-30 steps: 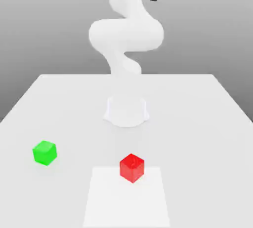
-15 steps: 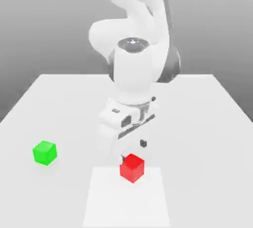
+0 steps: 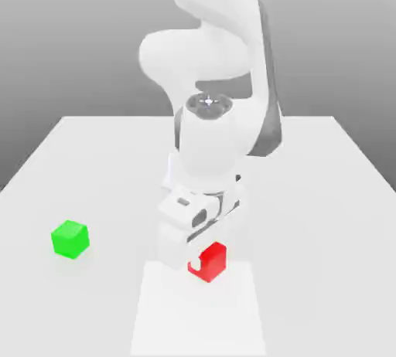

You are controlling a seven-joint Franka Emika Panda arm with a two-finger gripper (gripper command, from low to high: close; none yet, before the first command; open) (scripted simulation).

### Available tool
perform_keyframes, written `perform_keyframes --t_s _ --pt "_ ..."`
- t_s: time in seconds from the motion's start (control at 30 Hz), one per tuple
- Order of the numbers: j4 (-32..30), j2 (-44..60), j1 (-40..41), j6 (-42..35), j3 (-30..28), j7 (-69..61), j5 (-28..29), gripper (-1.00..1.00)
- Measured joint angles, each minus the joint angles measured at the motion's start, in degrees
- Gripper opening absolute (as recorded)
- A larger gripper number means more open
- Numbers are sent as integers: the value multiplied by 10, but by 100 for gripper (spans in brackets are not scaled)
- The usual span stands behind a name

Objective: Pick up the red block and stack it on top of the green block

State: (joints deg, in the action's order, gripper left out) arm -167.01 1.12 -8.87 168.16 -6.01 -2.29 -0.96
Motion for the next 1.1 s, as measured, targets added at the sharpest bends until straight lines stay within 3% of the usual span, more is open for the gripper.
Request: perform_keyframes --t_s 0.17,0.67,1.1 --pt "-7 -78 30 -70 -20 -17 40 -100" --pt "31 -137 234 -156 -266 -405 156 -100" --pt "32 -62 187 -93 -311 -509 45 -100"
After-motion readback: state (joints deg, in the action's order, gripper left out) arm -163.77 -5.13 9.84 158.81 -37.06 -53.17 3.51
